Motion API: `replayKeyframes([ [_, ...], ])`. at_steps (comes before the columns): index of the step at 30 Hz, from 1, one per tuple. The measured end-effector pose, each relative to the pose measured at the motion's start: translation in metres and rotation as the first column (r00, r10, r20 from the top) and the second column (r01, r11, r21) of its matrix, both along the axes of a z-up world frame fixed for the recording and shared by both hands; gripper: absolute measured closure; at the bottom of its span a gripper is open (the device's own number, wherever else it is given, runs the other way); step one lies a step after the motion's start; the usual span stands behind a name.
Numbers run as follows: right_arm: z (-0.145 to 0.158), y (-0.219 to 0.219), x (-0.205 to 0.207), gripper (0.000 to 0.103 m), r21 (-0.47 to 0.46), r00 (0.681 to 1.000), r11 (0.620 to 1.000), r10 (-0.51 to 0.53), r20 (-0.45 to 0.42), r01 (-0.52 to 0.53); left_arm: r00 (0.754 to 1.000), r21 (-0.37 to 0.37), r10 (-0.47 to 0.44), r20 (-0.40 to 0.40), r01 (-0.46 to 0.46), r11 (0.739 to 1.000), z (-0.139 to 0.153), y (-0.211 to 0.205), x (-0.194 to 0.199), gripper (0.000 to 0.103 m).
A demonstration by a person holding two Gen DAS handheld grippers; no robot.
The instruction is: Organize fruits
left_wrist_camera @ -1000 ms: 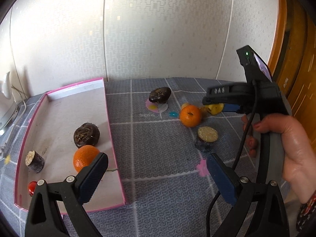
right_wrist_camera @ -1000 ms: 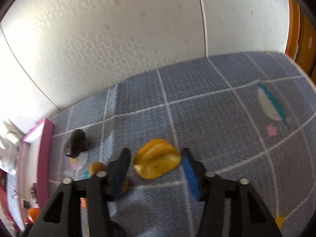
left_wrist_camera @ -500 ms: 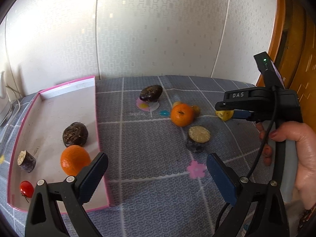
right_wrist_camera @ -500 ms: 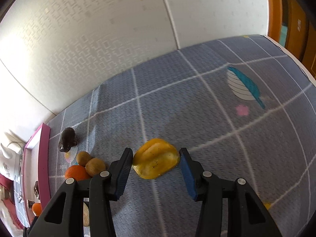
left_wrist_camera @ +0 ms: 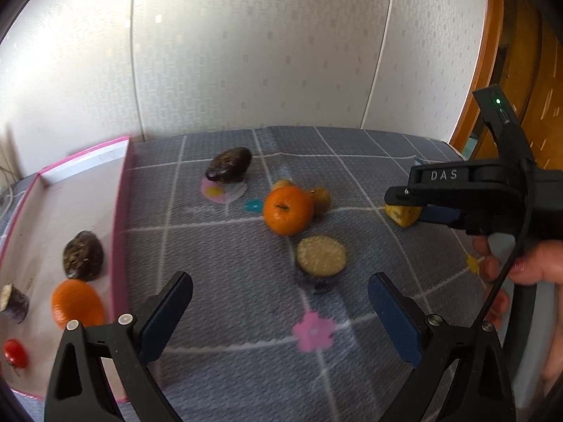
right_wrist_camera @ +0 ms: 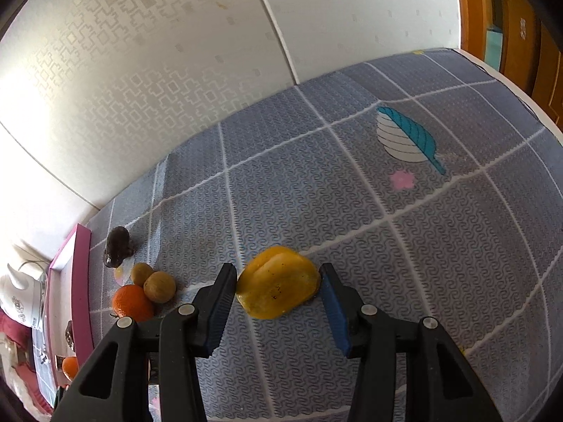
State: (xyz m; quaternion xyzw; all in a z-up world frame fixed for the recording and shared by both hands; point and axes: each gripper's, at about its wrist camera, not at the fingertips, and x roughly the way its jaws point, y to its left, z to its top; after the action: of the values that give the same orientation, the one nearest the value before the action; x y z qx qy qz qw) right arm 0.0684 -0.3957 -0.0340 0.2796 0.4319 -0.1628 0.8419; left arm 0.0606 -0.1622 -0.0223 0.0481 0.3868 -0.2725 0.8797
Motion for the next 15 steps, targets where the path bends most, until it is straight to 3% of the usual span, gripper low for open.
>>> replayKeyframes([
  [8,0.001,-0.012,-0.008,0.054,-0.006,0.999,0.999,-0.034,-0.002,0.034,1.0,-0.018,-0.02,-0.022,0.02,1.0,-0.002,-0.013,0.007,0.003],
  [15,0.012,-0.022,-0.017,0.054,-0.082,0.998,0.995,-0.06,0.013,0.061,0.998,-0.047,-0.023,-0.052,0.021,0.999,-0.004,-0.017,0.016,0.004],
])
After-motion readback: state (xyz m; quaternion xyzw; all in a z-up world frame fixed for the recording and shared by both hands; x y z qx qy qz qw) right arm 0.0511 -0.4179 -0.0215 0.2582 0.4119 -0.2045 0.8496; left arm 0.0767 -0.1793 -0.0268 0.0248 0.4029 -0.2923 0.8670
